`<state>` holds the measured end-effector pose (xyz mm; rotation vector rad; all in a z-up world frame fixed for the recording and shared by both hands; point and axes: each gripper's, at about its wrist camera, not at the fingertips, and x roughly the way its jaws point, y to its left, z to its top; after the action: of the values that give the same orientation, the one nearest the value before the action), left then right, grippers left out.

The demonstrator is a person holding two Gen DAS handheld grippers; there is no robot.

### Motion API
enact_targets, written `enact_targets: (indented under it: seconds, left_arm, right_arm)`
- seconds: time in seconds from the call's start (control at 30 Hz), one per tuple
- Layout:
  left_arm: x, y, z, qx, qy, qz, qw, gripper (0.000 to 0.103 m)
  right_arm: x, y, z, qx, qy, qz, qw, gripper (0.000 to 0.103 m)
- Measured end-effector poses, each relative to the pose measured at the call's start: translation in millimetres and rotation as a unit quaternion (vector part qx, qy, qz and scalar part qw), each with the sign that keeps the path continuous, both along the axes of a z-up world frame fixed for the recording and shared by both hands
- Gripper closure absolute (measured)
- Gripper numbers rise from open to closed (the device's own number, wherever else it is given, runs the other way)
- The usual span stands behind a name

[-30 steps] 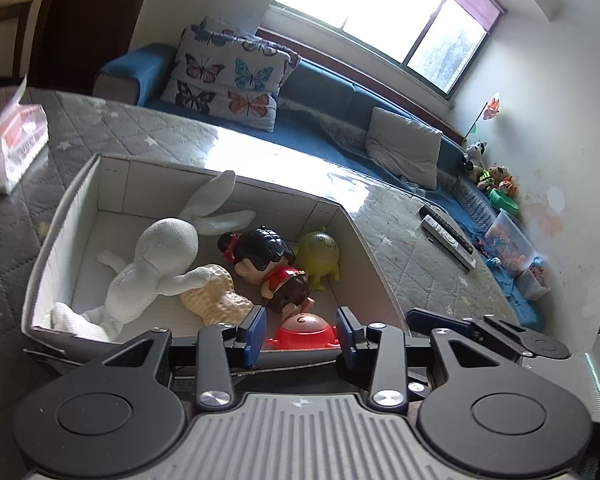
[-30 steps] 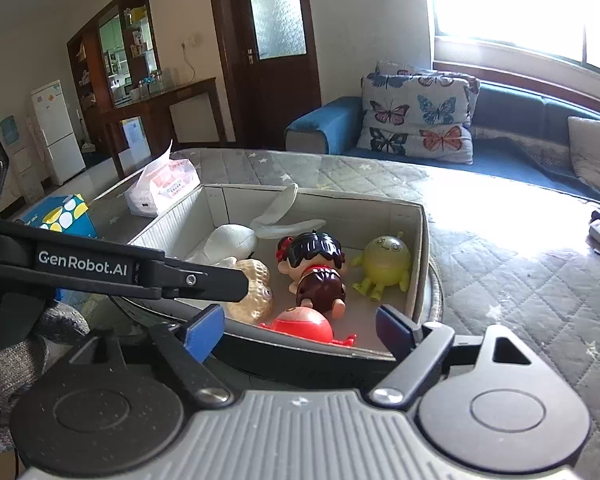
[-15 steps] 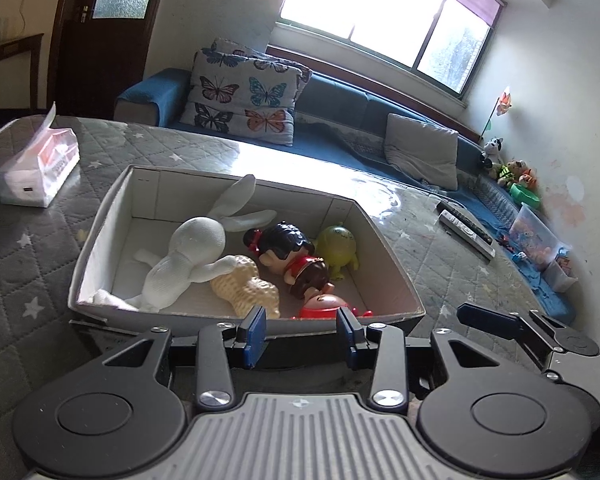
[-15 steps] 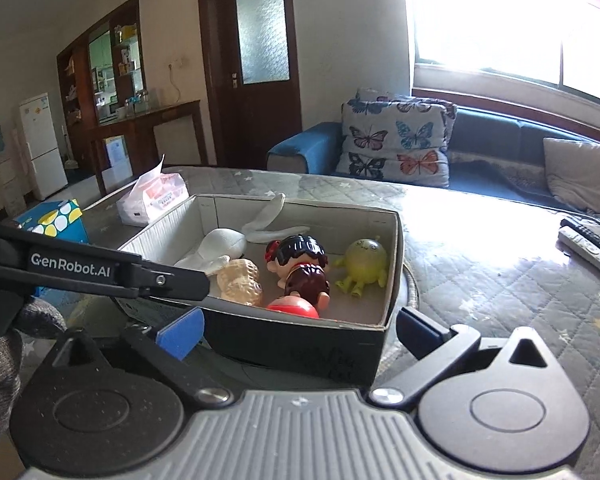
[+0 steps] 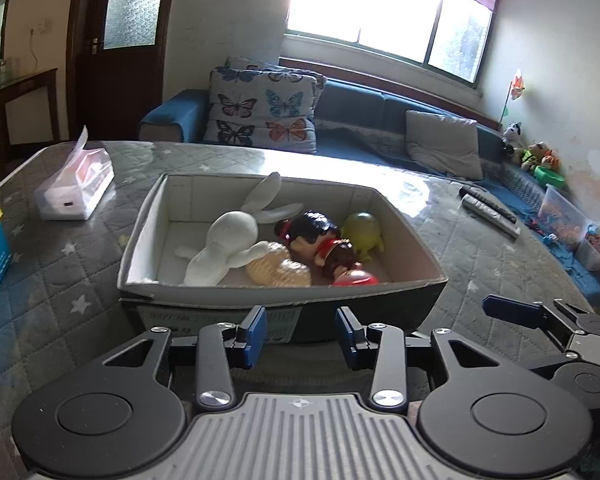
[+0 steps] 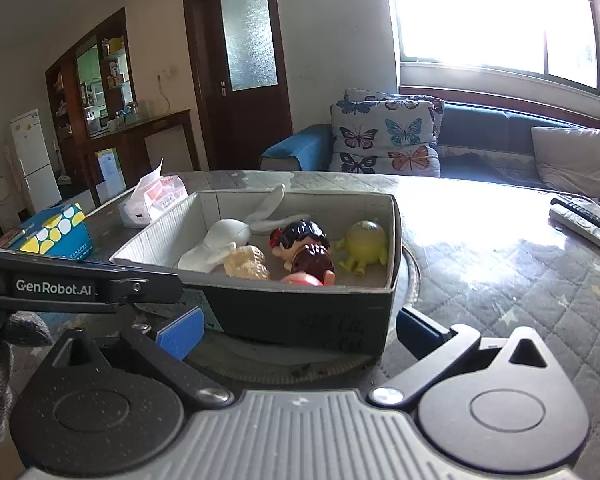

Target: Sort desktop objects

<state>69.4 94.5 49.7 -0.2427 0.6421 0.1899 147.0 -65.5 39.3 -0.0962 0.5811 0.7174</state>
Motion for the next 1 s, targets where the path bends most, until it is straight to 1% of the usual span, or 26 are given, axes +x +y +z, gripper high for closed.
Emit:
enact_targets:
  seconds: [0.2, 0.5, 0.67, 1.0]
  left_arm:
    - [-8.6, -2.2, -7.2, 0.025, 0.01, 0.016, 0.9995, 0.062]
    - [-11.1, 1.6, -17.5, 0.023, 0.031, 0.026, 0.9989, 0.062]
    - [-11.5, -0.3, -21.0, 0.041, 0.041, 0.034, 0.9977, 0.062]
    - [-12.9, 5.0, -25.8, 0.028, 0.05, 0.038, 0.9976, 0.062]
  right_arm:
    - [-2.5, 1.5, -5.4, -0.002, 0.008, -0.013, 1.0, 0.0]
    - [-4.2, 5.3, -15.5, -0.016, 0.023, -0.018, 0.999, 0.0]
    - [-5.3, 7.1, -18.3, -0.019, 0.028, -0.016, 0.999, 0.0]
    - [-8.7, 12.5, -23.6, -0.024, 0.033, -0.012, 0.999, 0.0]
